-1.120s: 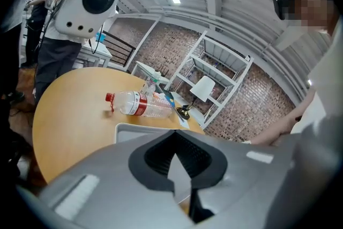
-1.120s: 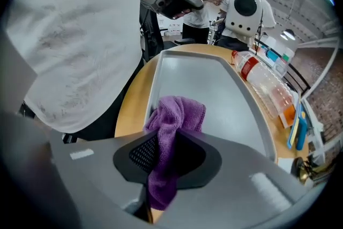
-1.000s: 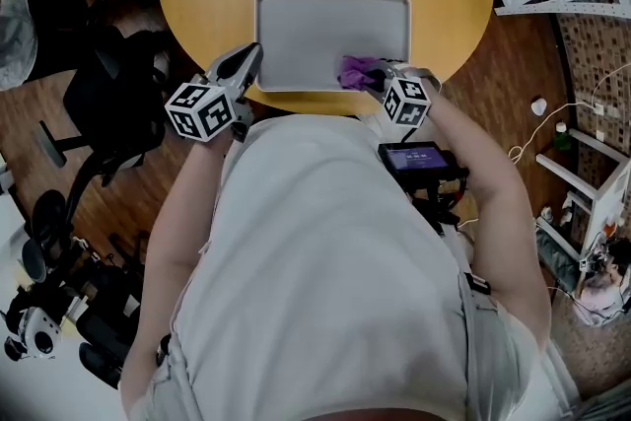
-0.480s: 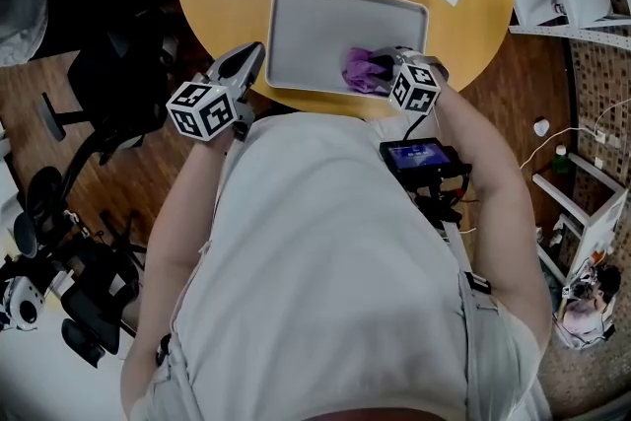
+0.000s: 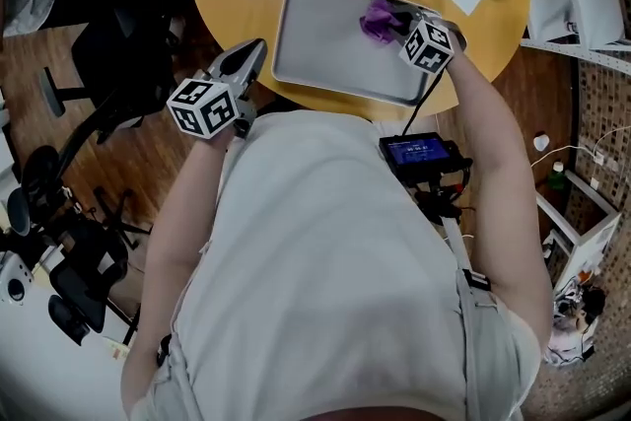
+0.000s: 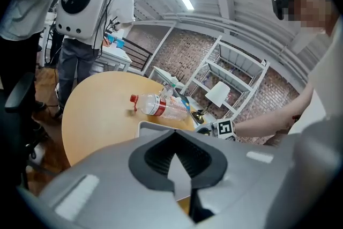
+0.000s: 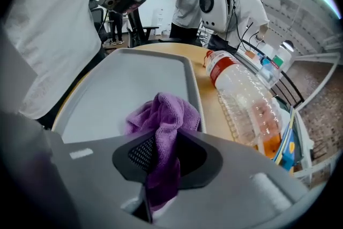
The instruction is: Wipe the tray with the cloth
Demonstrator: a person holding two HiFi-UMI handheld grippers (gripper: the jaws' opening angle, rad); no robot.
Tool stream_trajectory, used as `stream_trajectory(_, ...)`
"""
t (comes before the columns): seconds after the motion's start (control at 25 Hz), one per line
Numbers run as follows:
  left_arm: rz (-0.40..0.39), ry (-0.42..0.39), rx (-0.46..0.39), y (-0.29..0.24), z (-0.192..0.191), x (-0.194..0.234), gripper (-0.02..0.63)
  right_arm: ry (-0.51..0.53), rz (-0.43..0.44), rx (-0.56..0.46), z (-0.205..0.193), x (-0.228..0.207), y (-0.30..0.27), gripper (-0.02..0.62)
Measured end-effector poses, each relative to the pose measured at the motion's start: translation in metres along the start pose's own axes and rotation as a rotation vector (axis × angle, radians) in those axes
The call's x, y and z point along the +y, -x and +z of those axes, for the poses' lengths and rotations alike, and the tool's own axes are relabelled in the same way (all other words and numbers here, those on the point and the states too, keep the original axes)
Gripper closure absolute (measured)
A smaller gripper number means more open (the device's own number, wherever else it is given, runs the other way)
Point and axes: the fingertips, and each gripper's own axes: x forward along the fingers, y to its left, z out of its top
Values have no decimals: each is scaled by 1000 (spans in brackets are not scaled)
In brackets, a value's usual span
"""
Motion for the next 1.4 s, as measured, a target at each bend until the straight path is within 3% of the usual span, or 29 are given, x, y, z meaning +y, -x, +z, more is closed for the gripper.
stream_trajectory(0.2,26,19,-12,4,-3,9,606,2,-19,47,4,-31,-12,517)
stream_trajectory(0.64,7,25,-18,6,-10,-3,606,-59,-32,102,18,-12,-11,534)
stream_trajectory(0.84,-10,18,-14,0,-12,0,606,-43,38,82,29,20,-21,534)
stream_trajectory(1.08,-21,14,-9,5,-19,0,606,-11,140,28,53,89,-23,532)
stream_trajectory(1.4,-32,19,-10,9,-22,1,606,-98,229,-12,67,138,-23,532)
